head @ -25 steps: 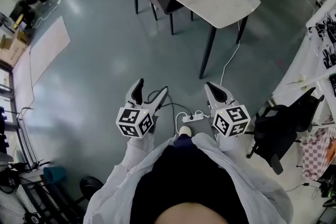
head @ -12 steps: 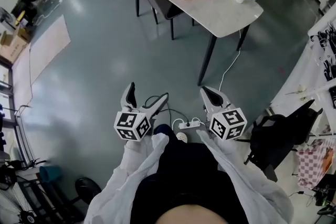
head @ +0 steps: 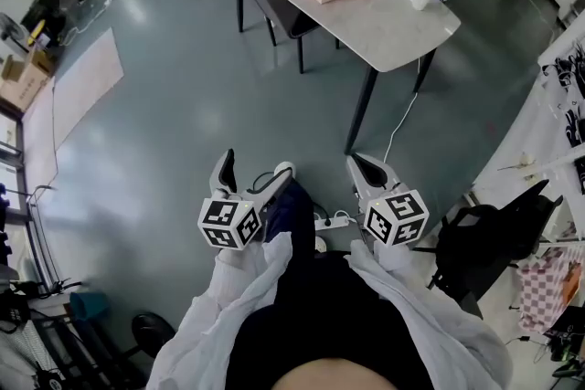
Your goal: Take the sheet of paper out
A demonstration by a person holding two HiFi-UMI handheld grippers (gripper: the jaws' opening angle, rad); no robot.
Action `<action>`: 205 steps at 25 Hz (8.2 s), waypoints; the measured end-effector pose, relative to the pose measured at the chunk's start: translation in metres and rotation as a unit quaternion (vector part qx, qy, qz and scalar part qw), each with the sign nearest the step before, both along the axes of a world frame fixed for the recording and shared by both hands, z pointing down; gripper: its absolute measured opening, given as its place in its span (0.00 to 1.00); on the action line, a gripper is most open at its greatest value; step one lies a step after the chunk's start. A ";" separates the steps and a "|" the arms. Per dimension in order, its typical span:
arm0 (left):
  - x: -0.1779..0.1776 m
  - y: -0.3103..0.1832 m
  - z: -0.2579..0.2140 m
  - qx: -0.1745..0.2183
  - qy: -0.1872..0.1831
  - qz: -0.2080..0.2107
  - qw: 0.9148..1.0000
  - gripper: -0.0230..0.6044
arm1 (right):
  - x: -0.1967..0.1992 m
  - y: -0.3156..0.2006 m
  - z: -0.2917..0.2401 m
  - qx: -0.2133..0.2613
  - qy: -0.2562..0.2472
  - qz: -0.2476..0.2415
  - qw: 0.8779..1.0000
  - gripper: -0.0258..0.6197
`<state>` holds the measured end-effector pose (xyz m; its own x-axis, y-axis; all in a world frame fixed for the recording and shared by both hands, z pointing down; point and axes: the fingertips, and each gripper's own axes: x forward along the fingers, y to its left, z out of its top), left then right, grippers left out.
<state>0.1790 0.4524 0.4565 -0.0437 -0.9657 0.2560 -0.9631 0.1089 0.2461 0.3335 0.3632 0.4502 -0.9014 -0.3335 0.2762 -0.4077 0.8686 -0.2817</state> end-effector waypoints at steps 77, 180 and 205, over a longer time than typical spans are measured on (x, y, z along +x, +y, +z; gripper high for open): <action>-0.342 -0.421 0.009 -0.004 0.039 0.076 0.996 0.99 | -0.329 -0.427 0.006 -0.003 0.003 0.082 0.997 0.06; -0.353 -0.908 0.197 -0.317 -0.052 0.519 0.792 0.43 | -0.371 -0.733 0.084 -0.123 0.039 0.426 0.896 0.06; -0.369 -0.920 0.209 -0.358 -0.065 0.464 0.808 0.03 | -0.363 -0.725 0.086 -0.124 0.034 0.420 0.898 0.06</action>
<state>-0.1895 -0.4673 0.6654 0.5433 -0.2047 0.8142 -0.7238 -0.6056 0.3307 -0.0293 -0.3617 0.5357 -0.3382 -0.8096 0.4797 -0.9136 0.1602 -0.3739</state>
